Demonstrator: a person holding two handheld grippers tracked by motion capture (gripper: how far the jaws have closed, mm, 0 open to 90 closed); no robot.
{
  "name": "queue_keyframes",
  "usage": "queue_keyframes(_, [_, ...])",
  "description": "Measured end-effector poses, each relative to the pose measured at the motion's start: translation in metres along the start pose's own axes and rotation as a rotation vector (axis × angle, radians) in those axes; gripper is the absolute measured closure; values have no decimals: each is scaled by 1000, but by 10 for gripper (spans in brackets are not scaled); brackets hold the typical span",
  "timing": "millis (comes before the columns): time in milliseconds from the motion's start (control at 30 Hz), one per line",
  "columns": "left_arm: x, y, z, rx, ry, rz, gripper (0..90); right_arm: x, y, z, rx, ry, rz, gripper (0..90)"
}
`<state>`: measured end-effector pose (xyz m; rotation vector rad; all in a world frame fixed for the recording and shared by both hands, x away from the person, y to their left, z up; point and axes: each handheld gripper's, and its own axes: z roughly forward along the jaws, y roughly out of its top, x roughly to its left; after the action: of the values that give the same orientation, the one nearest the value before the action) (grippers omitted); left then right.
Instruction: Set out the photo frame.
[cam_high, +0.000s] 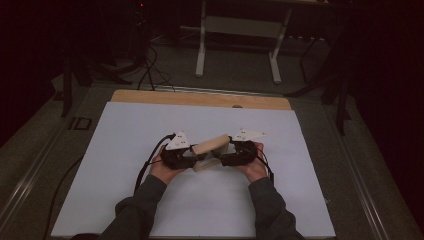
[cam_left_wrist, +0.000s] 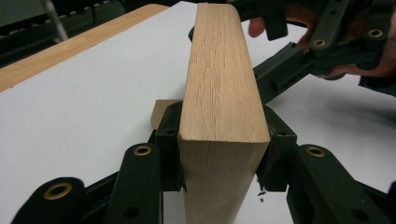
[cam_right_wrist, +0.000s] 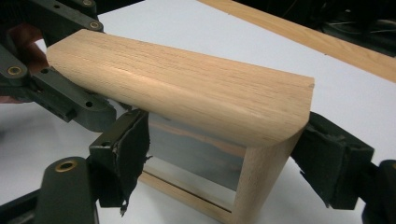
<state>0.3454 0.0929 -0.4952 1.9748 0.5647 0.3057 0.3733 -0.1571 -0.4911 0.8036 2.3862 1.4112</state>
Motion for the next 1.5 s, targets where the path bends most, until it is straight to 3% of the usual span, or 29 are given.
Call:
queue_keyframes(200, [2, 0, 0, 0, -1, -11, 598, 2, 1, -1, 6, -18, -4, 238])
queue_keyframes(367, [5, 0, -2, 10, 35, -19, 578, 4, 0, -7, -8, -32, -10, 333])
queue_keyframes(433, [6, -1, -3, 14, 27, -15, 576, 3, 1, -8, -15, -21, -10, 349])
queue_keyframes(700, [7, 1, -3, 25, -11, 2, 594, 3, 0, -5, -17, 7, -9, 287])
queue_keyframes(900, [7, 3, -2, 38, 22, 7, 576, 3, -3, -8, -12, -6, -14, 347])
queue_keyframes(1067, [9, 4, -2, 40, 57, 2, 511, 4, -4, -12, -27, -6, -16, 404])
queue_keyframes(1167, [9, 4, -2, 39, 59, 1, 496, 5, -4, -13, -31, -14, -20, 429])
queue_keyframes(1300, [9, 3, -1, 40, 58, -6, 484, 4, -7, -15, -40, -11, -8, 452])
queue_keyframes(1500, [11, 1, -1, 49, 51, -58, 466, 3, -12, -19, -45, -2, 2, 497])
